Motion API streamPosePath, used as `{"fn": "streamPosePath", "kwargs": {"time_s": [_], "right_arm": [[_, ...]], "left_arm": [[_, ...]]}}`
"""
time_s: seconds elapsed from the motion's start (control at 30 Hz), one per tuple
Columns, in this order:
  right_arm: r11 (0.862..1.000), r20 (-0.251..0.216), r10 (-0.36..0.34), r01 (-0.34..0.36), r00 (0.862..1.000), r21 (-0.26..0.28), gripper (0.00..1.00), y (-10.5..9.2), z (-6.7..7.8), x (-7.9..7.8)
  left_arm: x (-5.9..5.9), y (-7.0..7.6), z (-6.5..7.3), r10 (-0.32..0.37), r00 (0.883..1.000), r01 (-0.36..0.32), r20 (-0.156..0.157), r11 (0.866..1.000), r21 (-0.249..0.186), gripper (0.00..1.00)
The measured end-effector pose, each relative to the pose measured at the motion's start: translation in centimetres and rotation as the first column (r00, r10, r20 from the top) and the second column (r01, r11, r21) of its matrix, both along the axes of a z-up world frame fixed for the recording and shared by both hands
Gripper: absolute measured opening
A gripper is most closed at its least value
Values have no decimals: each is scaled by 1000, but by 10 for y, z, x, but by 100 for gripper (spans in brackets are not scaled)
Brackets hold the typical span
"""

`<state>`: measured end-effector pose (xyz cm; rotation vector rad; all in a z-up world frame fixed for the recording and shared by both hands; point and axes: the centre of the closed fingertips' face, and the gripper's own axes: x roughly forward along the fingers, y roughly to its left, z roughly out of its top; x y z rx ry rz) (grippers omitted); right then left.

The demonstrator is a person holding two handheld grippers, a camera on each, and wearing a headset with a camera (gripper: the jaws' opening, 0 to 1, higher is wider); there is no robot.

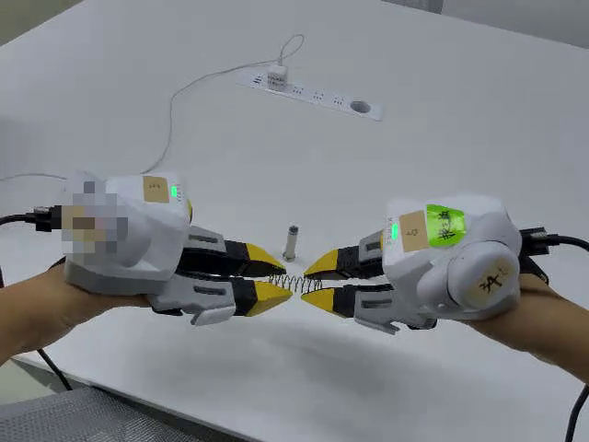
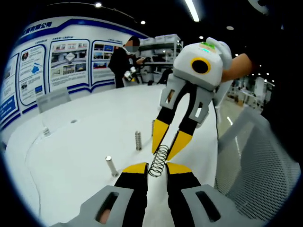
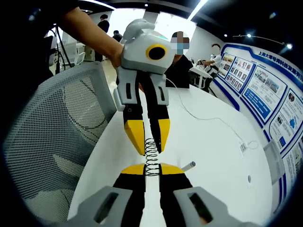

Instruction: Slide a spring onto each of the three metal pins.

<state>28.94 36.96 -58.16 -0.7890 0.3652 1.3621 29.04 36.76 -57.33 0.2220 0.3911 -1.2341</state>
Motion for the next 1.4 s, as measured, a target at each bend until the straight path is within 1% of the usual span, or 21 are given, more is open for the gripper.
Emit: {"fn": "streamPosePath", "kwargs": {"time_s": [0.1, 0.13, 0.17, 0.23, 0.3, 0.37, 0.4, 0.5, 0.6, 0.7, 0.77, 0.8, 0.87, 0.9, 0.97, 1.03, 1.07, 1.1, 1.17, 1.27, 1.4], "right_arm": [[1000, 12, 13, -13, 1000, -7, 10, 0, 2, -2], [1000, 16, 16, -16, 1000, -9, 10, -1, 2, -3], [1000, 21, 18, -18, 1000, -9, 10, -1, 3, -3], [1000, 33, 19, -19, 999, -7, 10, -2, 6, -3], [1000, 48, 23, -23, 999, -5, 10, -4, 10, -3], [1000, 56, 29, -29, 998, 1, 10, -5, 14, -4], [1000, 62, 29, -29, 998, 7, 10, -5, 16, -4], [999, 81, 34, -35, 996, 9, 11, -6, 20, -5], [999, 82, 50, -50, 995, 0, 12, -6, 21, -6], [999, 85, 54, -54, 995, 2, 13, -7, 23, -6], [999, 72, 47, -48, 996, 1, 18, -7, 23, -5], [999, 67, 47, -48, 997, 3, 18, -8, 23, -5], [999, 64, 46, -47, 997, 4, 15, -9, 23, -4], [999, 53, 44, -44, 998, 6, 14, -9, 23, -4], [999, 29, 42, -42, 999, 16, 12, -9, 23, -5], [999, 19, 42, -43, 999, 24, 12, -9, 24, -6], [999, 1, 42, -42, 999, 29, 11, -8, 25, -7], [999, -2, 42, -42, 999, 31, 11, -8, 25, -7], [998, -34, 39, -38, 999, 41, 11, -9, 26, -8], [998, -52, 43, -41, 998, 48, 11, -9, 28, -10], [997, -71, 47, -43, 996, 63, 10, -7, 33, -11]], "left_arm": [[-3, -1, 2, -32, 999, 31, 19, 999, 34, 14], [-4, 0, 2, -54, 998, 51, 38, 997, 62, 13], [-3, -1, 3, -64, 996, 59, 65, 995, 75, 12], [-4, -2, 6, -81, 991, 71, 105, 993, 95, 11], [-5, -3, 9, -78, 992, 69, 101, 994, 85, 11], [-6, -3, 12, -81, 991, 73, 105, 994, 75, 10], [-6, -4, 14, -85, 989, 77, 120, 994, 73, 10], [-8, -5, 19, -97, 985, 86, 146, 993, 78, 10], [-10, -7, 20, -120, 981, 106, 154, 990, 96, 10], [-11, -7, 24, -124, 980, 112, 157, 990, 86, 10], [-12, -9, 28, -133, 977, 120, 169, 989, 82, 10], [-13, -9, 29, -141, 974, 127, 176, 988, 90, 10], [-13, -9, 29, -154, 970, 136, 187, 985, 102, 10], [-12, -9, 30, -156, 968, 136, 195, 985, 108, 10], [-11, -8, 30, -154, 969, 136, 194, 985, 107, 10], [-11, -8, 31, -156, 969, 138, 194, 985, 104, 10], [-12, -8, 30, -158, 969, 140, 191, 985, 104, 10], [-12, -8, 29, -158, 968, 139, 193, 985, 105, 10], [-12, -8, 28, -160, 967, 140, 197, 984, 110, 10], [-12, -8, 26, -173, 960, 148, 219, 981, 126, 10], [-11, -8, 24, -184, 955, 151, 234, 977, 151, 10]]}}
